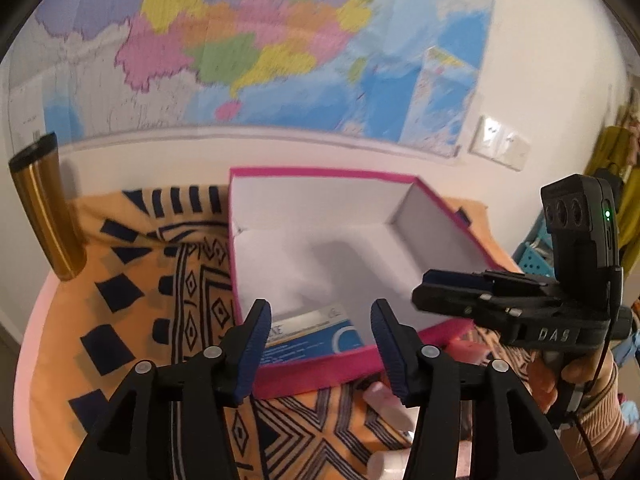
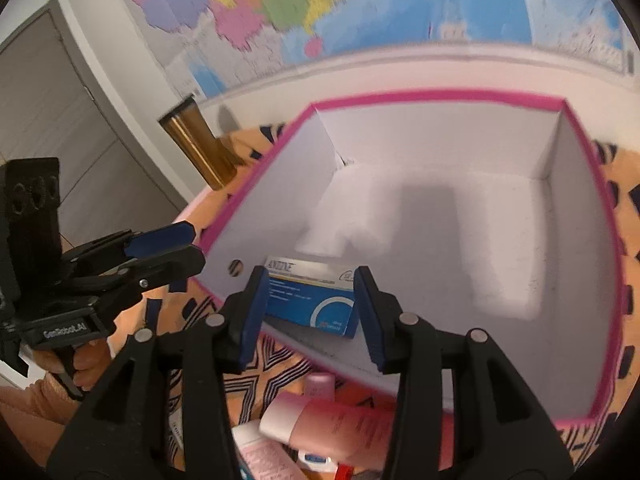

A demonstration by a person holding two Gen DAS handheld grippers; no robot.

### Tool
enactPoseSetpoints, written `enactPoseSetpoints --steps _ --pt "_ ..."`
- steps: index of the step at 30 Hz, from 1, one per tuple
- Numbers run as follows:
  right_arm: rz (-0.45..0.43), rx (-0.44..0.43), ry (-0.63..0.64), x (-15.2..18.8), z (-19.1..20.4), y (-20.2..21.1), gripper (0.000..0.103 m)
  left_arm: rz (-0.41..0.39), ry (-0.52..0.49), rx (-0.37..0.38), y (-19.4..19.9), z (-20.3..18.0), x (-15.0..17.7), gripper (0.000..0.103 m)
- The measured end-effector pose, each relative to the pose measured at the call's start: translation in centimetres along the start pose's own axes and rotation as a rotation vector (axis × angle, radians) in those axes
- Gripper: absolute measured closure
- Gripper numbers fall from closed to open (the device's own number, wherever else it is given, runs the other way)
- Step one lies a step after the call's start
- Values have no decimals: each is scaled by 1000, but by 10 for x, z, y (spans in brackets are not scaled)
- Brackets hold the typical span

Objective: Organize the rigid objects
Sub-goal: 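Carry the ANTINE box into the pink box and open the left gripper, then lower the left gripper onto the pink cosmetic tube and grasp it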

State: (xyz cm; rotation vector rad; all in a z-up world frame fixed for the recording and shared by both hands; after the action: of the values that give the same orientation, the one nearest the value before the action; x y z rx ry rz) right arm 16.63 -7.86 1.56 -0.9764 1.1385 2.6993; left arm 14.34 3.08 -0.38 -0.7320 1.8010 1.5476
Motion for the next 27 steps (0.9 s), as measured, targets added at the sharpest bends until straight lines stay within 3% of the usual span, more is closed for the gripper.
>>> enactPoseSetpoints --steps 5,10,21,27 --pt "-81 12 19 5 5 41 55 -32 -32 49 18 -15 11 47" --pt "-123 57 -7 25 -7 72 48 4 -49 94 18 -30 35 42" --pt "-70 183 -232 98 -85 88 48 148 -76 157 -11 -64 84 41" --pt "-73 191 -318 113 -110 88 48 210 -62 166 -24 -71 97 42"
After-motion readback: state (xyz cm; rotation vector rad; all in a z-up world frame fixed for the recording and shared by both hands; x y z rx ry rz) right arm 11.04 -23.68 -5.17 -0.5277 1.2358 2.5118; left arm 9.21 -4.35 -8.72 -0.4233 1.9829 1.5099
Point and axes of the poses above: each gripper's, at about its wrist camera, not at the fingertips, and y roughly against the way its jaws point, z to its left, x to its underside, the point moved 9 cm from there along -y, roughly the way its jaws point, and after that the axes turned 9 degrees about -x, right-handed, at the moved point
